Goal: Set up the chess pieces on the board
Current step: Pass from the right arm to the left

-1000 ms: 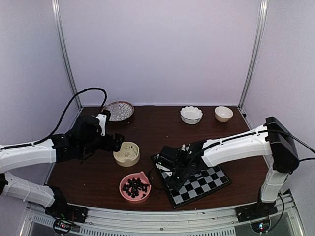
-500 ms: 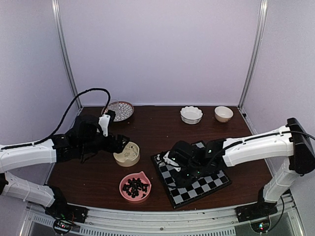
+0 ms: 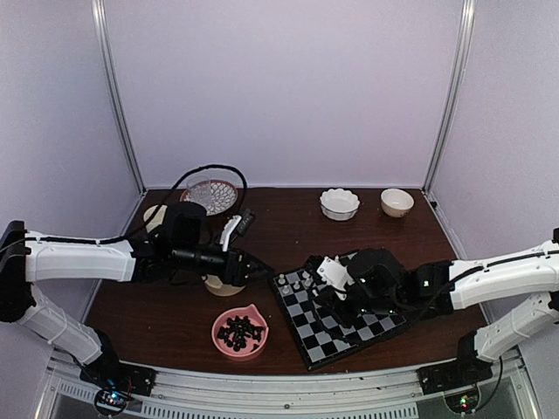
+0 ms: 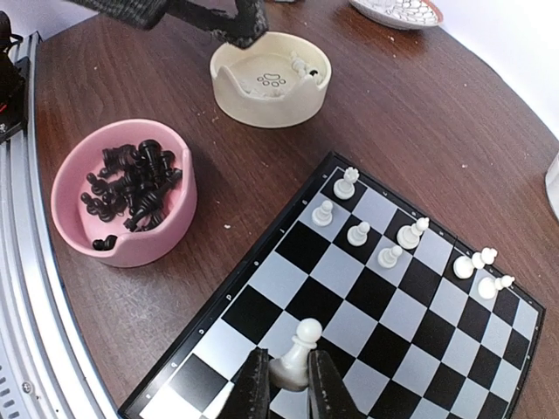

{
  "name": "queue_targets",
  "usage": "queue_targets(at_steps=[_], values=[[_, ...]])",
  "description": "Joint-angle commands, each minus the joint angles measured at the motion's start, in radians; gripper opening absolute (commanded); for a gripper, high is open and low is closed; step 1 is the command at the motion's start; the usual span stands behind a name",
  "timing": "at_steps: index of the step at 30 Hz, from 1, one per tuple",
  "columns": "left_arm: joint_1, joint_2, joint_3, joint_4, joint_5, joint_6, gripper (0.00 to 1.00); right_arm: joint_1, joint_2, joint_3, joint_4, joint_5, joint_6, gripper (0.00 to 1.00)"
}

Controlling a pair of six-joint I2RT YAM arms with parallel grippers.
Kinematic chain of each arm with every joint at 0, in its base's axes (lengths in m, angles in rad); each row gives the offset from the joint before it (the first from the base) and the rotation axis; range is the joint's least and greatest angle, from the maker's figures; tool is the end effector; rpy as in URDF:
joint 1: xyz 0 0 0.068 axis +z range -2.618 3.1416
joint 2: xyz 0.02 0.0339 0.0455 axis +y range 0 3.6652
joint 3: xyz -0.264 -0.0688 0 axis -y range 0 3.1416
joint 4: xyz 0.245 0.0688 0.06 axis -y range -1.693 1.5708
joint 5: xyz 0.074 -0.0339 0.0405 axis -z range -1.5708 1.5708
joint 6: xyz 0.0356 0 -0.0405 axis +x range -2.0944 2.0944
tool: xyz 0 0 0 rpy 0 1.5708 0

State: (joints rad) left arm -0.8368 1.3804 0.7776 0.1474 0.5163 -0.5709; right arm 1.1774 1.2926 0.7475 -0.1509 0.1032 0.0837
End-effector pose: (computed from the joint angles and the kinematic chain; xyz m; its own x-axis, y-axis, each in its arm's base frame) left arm 0.1880 -0.2346 0.2371 -0.7573 0.1379 -0.6383 0.6340 0.3896 -0.6680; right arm 0.1077 0.2499 0.2215 -0.3192 -0.5521 -0.7702 -0.8647 0.5022 -0.0017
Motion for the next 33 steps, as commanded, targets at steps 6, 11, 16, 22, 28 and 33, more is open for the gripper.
queue_targets(at_steps=[6,11,16,22,28,33], values=[[-0.113,0.174,0.146,0.075,0.192,-0.008,0.43,0.006,-0.023,-0.052,0.184,-0.087,-0.070,0.10],[-0.122,0.235,0.172,0.087,0.225,-0.035,0.46,0.024,-0.033,-0.068,0.210,-0.088,-0.105,0.10],[-0.129,0.284,0.193,0.104,0.269,-0.062,0.45,0.035,-0.036,-0.073,0.218,-0.087,-0.115,0.10],[-0.130,0.308,0.204,0.107,0.282,-0.073,0.41,0.046,-0.039,-0.078,0.229,-0.093,-0.126,0.09],[-0.130,0.318,0.210,0.103,0.288,-0.073,0.30,0.053,-0.042,-0.081,0.234,-0.093,-0.129,0.09],[-0.131,0.325,0.214,0.101,0.292,-0.076,0.25,0.055,-0.044,-0.083,0.236,-0.089,-0.131,0.09]])
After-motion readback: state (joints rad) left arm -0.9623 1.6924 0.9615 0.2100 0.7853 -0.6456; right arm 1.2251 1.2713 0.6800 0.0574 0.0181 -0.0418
